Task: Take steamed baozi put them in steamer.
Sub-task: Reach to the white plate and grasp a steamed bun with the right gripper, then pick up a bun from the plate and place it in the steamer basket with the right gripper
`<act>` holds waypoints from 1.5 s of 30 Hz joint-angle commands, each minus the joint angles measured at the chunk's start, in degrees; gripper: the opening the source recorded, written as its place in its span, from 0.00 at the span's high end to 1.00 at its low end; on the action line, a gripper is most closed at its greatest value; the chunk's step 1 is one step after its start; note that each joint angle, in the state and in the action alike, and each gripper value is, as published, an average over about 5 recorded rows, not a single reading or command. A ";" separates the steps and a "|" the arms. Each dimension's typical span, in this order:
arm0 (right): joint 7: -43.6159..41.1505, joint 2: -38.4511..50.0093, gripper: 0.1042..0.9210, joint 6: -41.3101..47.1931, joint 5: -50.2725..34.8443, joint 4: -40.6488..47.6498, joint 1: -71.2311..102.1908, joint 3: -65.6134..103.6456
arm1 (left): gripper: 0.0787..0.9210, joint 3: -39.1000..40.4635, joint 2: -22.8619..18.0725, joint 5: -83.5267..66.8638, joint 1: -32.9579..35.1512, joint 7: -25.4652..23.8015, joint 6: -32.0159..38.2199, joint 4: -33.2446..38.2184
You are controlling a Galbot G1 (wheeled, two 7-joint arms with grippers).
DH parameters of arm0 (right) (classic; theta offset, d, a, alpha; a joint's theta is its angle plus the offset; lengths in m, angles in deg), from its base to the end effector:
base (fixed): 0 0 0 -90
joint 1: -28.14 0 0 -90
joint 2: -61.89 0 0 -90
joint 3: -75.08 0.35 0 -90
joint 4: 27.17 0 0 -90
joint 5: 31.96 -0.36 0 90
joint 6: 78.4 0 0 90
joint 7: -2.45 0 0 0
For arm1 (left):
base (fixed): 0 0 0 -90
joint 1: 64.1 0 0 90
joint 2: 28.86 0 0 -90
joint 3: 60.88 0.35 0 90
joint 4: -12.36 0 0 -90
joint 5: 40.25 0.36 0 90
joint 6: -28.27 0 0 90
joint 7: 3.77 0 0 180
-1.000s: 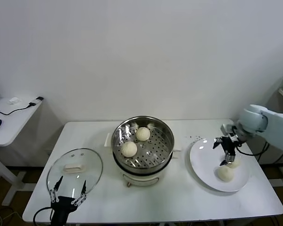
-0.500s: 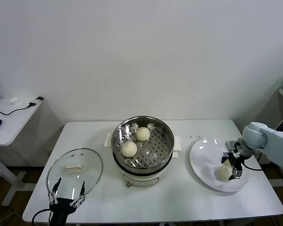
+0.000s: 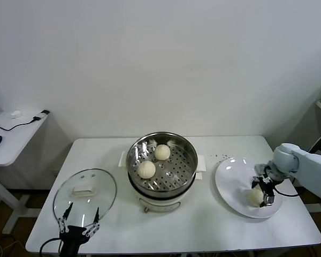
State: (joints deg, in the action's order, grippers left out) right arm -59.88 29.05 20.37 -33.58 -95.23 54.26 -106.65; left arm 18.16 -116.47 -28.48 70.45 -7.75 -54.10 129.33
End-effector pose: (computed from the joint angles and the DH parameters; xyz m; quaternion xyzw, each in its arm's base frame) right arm 0.4833 -0.2261 -0.2482 0.5144 -0.4990 0.4991 0.4871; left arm 0.0954 0.0687 -0.3521 0.0039 -0.9802 -0.1728 0.0971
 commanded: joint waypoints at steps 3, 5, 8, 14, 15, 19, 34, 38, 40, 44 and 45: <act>-0.34 -0.50 0.26 -0.24 0.55 0.75 0.97 0.92 | 0.12 0.19 0.04 0.49 -0.01 0.04 0.10 -0.05; -0.41 -0.37 0.34 -0.27 0.31 0.64 0.52 0.58 | 0.12 0.22 0.04 0.52 0.10 0.04 0.14 -0.07; -0.47 -0.30 0.41 -0.35 -0.29 0.54 -0.43 -0.19 | 0.12 0.26 0.04 0.60 0.21 0.06 0.19 -0.10; -0.85 -0.71 0.45 -1.56 -2.04 0.31 -5.12 -3.28 | 0.12 0.38 0.09 0.66 0.42 0.06 0.17 -0.01; -1.06 -0.92 0.45 -2.07 -2.39 0.21 -6.45 -4.10 | 0.12 0.40 0.11 0.68 0.45 0.06 0.17 -0.02; -2.38 -3.14 0.45 -6.97 -3.68 -0.37 -15.61 -9.82 | 0.12 0.53 0.15 0.76 0.48 0.06 0.16 0.00; -5.37 -26.27 0.41 -39.17 -0.80 -2.42 -48.37 -23.63 | 0.12 0.48 0.33 0.64 0.83 0.10 -0.08 0.10; -5.25 -32.20 0.41 -41.45 -0.54 -2.65 -48.64 -21.61 | 0.12 0.37 0.36 0.39 0.74 0.13 -0.18 0.04; -5.27 -35.06 0.41 -41.68 -0.33 -2.93 -47.54 -20.41 | 0.12 0.35 0.44 0.30 0.70 0.13 -0.23 0.02; -5.33 -39.34 0.41 -41.89 1.42 -4.15 -43.98 -18.70 | 0.12 0.28 0.52 0.08 0.59 0.42 -0.53 0.10; -5.32 -40.24 0.41 -41.98 2.15 -4.67 -42.82 -18.58 | 0.12 0.24 0.53 -0.09 0.57 0.54 -0.64 0.12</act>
State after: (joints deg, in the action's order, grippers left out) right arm -64.85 2.06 -13.82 -33.74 -98.45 14.13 -125.31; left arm 18.46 -116.03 -28.21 71.04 -7.48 -54.43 129.38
